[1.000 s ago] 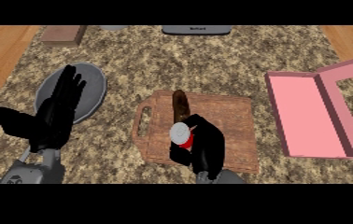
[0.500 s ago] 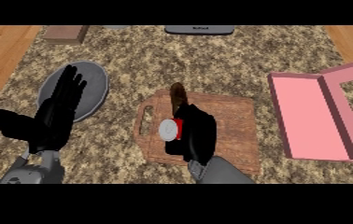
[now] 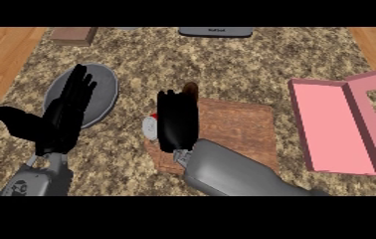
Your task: Pick the can from the cutting board and place it in the cardboard box
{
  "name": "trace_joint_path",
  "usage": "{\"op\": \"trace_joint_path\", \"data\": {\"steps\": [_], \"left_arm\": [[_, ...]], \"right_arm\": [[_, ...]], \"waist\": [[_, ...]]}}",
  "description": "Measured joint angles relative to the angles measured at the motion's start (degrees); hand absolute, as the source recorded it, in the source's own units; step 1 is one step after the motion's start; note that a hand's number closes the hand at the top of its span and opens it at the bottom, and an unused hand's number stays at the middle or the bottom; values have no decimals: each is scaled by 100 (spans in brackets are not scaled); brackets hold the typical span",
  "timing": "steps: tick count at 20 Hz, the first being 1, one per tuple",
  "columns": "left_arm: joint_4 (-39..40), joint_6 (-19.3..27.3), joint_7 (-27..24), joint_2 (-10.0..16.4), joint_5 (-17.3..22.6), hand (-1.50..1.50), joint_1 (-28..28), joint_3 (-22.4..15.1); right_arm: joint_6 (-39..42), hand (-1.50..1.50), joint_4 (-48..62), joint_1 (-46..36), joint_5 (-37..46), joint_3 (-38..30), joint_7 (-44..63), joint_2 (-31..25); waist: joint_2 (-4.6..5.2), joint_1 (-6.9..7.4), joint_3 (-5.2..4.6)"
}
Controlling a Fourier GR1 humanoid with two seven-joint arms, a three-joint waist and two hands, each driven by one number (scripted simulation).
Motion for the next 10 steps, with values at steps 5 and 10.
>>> {"op": "trace_joint_path", "data": {"steps": [5, 10], "left_arm": [[31, 42, -8, -74, -52, 0, 7, 18], [-42, 64, 5, -48, -64, 0, 129, 76]], "right_arm": [[57, 150, -202, -655, 40, -243, 125, -15], [22, 150, -413, -959, 648, -734, 437, -37]], "waist": [[-24, -79, 2], [-73, -181, 3]]}}
